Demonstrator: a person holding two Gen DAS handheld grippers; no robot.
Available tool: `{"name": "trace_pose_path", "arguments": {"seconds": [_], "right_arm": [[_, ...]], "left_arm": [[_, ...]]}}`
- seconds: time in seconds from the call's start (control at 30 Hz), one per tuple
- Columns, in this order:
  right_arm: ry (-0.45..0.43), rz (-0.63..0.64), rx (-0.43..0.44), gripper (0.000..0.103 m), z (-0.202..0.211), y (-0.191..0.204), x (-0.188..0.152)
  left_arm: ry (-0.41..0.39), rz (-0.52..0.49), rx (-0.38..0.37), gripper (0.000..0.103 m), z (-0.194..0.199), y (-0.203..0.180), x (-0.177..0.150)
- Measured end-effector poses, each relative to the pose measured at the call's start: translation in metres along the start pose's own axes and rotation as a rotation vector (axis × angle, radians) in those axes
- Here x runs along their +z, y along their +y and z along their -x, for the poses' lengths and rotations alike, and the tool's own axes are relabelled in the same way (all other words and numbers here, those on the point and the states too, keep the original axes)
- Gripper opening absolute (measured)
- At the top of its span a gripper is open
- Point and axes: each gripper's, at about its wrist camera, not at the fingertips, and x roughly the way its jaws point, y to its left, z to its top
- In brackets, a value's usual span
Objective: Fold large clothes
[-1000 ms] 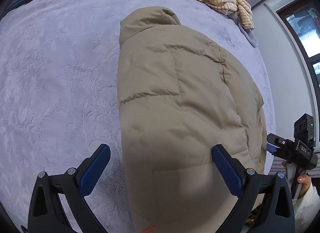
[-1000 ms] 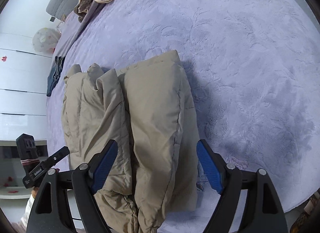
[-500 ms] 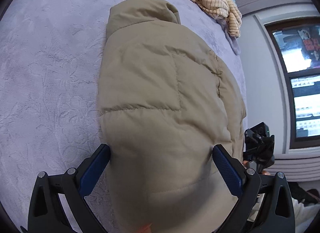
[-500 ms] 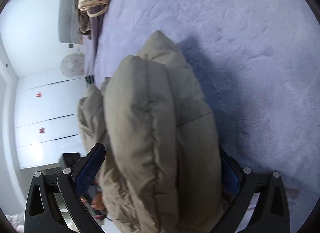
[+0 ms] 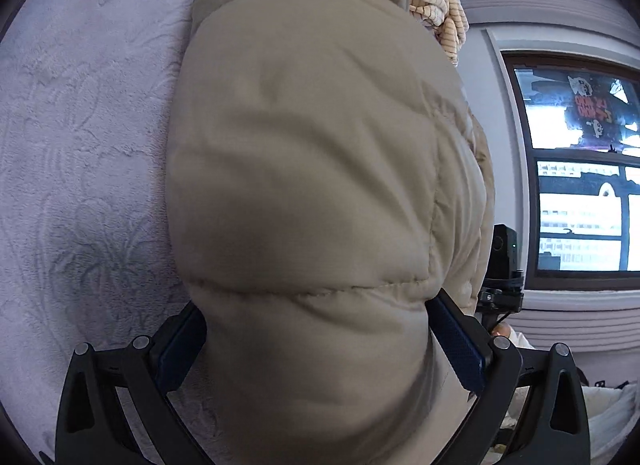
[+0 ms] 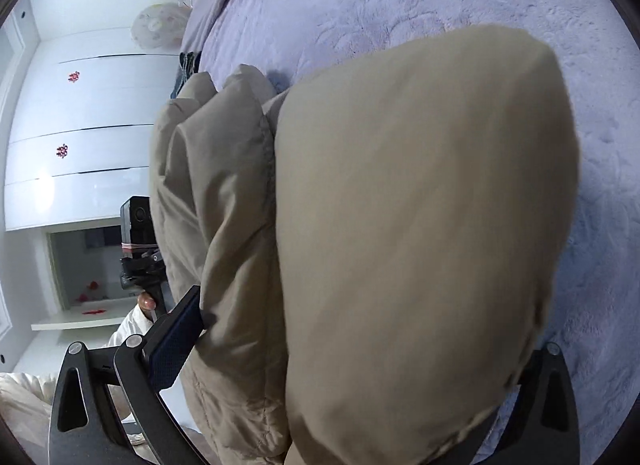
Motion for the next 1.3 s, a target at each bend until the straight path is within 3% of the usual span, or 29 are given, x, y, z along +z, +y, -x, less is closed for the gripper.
{"name": "trace_pose_path", "arguments": {"seconds": [0.07, 0.13, 0.3, 0.37, 0.4, 0.43, 0.53, 0.6, 0.77, 0.97, 1.17, 1.3], "right_arm": [[0.001, -0.036, 0.018, 0.103, -0.006, -0.007, 0.004], [-0.003, -0.073, 0.035, 0.103, -0.008, -0.01, 0.005], [-0.021, -0.125, 0.03, 0.103, -0.015, -0.009, 0.008], [-0.028, -0.145, 0.04, 0.1, -0.012, -0.01, 0.009], [-0.031, -0.149, 0.047, 0.092, -0.01, -0.011, 0.009], [-0.035, -0.152, 0.061, 0.075, -0.007, -0.012, 0.007], [-0.05, -0.151, 0.121, 0.046, -0.003, -0.008, 0.002], [-0.055, -0.144, 0.15, 0.04, -0.002, -0.001, 0.002], [-0.058, -0.11, 0.223, 0.039, 0.0, 0.021, 0.006], [-0.079, -0.084, 0.245, 0.039, 0.001, 0.047, 0.017], [-0.116, -0.042, 0.246, 0.039, -0.025, 0.089, 0.04], [-0.144, -0.033, 0.251, 0.039, -0.063, 0.123, 0.065]], "left_arm": [[0.001, 0.028, -0.022, 0.102, -0.008, 0.002, 0.001], [-0.012, 0.024, 0.005, 0.102, -0.013, -0.004, -0.001], [-0.044, -0.055, 0.169, 0.102, -0.02, -0.039, -0.006], [-0.059, -0.092, 0.227, 0.097, -0.021, -0.054, -0.008], [-0.065, -0.109, 0.247, 0.093, -0.021, -0.059, -0.009], [-0.071, -0.128, 0.269, 0.089, -0.021, -0.066, -0.01], [-0.084, -0.184, 0.314, 0.079, -0.018, -0.086, -0.012], [-0.096, -0.209, 0.334, 0.076, -0.019, -0.099, -0.009], [-0.135, -0.248, 0.336, 0.074, -0.009, -0.128, -0.009], [-0.176, -0.288, 0.278, 0.074, 0.012, -0.152, -0.003], [-0.212, -0.31, 0.248, 0.074, 0.064, -0.132, 0.02], [-0.229, -0.317, 0.258, 0.074, 0.108, -0.111, 0.059]]}}
